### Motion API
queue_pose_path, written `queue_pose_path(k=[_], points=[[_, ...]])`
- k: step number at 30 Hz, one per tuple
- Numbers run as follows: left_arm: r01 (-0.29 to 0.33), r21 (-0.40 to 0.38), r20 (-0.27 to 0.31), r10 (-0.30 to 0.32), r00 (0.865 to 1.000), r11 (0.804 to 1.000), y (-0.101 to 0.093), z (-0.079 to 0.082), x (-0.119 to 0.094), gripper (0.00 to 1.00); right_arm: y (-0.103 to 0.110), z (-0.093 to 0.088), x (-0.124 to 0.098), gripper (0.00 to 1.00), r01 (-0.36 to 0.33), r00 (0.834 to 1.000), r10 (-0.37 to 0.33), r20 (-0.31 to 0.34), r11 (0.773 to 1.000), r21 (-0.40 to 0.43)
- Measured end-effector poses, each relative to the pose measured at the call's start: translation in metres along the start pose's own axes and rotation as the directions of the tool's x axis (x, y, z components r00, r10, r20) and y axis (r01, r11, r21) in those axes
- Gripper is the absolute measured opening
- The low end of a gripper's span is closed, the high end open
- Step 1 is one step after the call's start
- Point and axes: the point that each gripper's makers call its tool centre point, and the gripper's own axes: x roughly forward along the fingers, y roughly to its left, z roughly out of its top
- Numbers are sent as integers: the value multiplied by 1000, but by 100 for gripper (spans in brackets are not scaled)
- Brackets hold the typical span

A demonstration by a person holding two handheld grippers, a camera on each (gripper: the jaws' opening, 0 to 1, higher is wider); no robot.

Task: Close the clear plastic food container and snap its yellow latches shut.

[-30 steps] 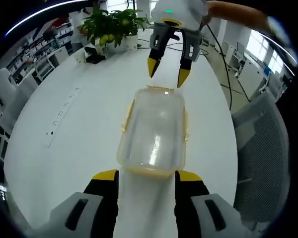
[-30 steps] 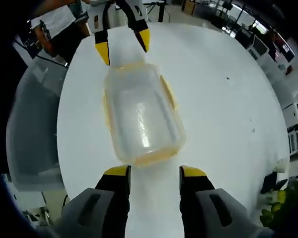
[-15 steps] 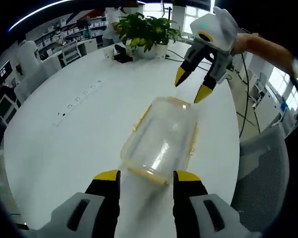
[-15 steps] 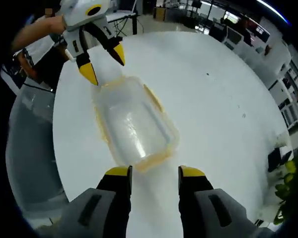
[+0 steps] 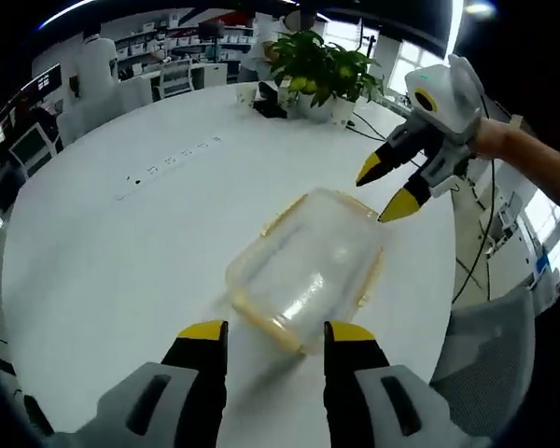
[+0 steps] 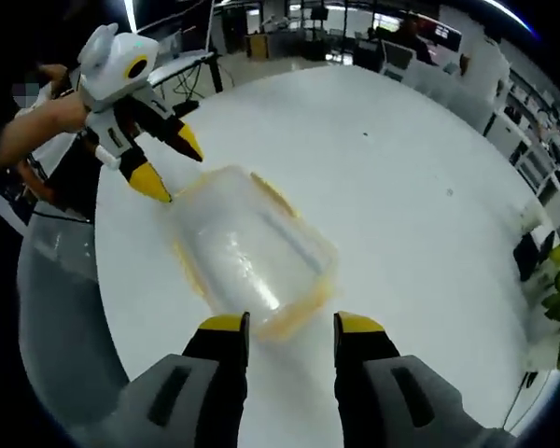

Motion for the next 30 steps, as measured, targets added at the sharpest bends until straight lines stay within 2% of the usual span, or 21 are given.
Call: queue_pose_path(k=[7, 10, 12, 15, 20, 30], points=[[-23, -114, 28, 26, 999, 993, 1, -5, 2, 33, -2, 0, 3, 32, 9, 999, -13, 41, 996, 94], [-11, -206, 57, 23, 998, 979, 0, -5, 4, 33, 0, 3, 6, 31, -9, 997, -3, 72, 986, 165], [-23, -219, 66, 39, 997, 975, 3, -6, 4, 29, 2, 2, 8, 31, -13, 997, 1, 72, 985, 172], [-6, -267, 73, 26, 997, 964, 1, -10, 7, 28, 4, 1, 11, 31, -15, 997, 2, 71, 984, 180], [15, -305, 80, 10, 997, 952, -1, -11, 9, 29, 5, 3, 12, 30, -31, 996, 13, 83, 975, 222], [53, -304, 87, -28, 996, 951, -12, -7, 15, 31, 7, 4, 15, 33, -46, 997, 29, 73, 970, 240]])
